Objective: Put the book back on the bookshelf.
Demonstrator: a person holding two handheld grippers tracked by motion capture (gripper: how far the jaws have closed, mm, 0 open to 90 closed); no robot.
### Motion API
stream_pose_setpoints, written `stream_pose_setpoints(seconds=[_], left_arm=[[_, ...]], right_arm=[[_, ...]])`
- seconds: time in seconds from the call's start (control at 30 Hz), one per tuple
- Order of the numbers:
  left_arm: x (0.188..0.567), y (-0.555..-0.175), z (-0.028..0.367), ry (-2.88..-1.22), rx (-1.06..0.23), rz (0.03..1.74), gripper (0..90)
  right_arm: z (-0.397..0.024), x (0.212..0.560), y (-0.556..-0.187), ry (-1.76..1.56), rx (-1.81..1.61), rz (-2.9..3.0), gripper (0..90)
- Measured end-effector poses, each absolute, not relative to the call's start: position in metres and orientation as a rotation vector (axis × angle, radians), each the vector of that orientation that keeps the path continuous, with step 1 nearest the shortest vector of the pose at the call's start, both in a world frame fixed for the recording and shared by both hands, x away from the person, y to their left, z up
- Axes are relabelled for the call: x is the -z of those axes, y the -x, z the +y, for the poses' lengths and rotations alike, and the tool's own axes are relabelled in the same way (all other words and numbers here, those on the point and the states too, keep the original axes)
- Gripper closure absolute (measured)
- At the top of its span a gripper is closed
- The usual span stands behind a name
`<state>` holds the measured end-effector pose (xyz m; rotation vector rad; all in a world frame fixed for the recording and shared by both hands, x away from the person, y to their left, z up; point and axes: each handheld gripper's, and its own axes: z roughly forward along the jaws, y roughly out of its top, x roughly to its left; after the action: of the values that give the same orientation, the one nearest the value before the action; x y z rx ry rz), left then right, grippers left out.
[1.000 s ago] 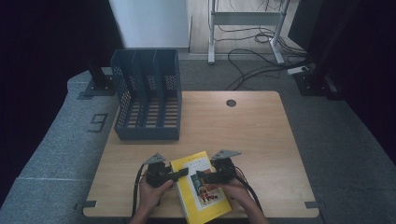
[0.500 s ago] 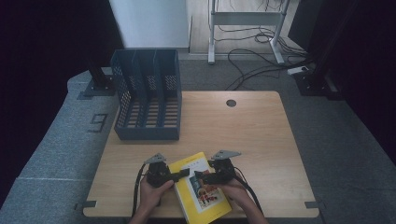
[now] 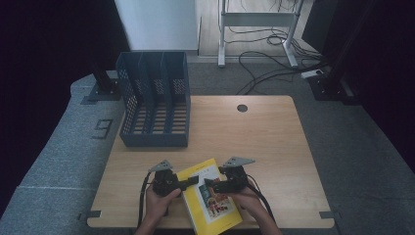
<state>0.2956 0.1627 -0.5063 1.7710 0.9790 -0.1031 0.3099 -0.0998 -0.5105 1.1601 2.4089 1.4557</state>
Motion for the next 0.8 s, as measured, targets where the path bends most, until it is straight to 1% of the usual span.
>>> stream_pose_setpoints(seconds=[0.1, 0.23, 0.67, 0.8], left_arm=[[0.504, -0.298, 0.17, -1.737, 0.13, 0.981, 67.2], [0.501, -0.299, 0.176, -1.718, 0.13, 0.979, 68.8], [0.489, -0.299, 0.168, -1.737, 0.108, 0.945, 70.3], [0.483, -0.299, 0.165, -1.738, 0.083, 0.941, 71.1]], right_arm=[[-0.1, 0.51, -0.309, -1.152, -1.465, 2.407, 22.8], [-0.1, 0.51, -0.309, -1.154, -1.477, 2.407, 22.8], [-0.105, 0.506, -0.31, -1.16, -1.542, 2.401, 21.3], [-0.106, 0.505, -0.31, -1.162, -1.555, 2.387, 21.3]])
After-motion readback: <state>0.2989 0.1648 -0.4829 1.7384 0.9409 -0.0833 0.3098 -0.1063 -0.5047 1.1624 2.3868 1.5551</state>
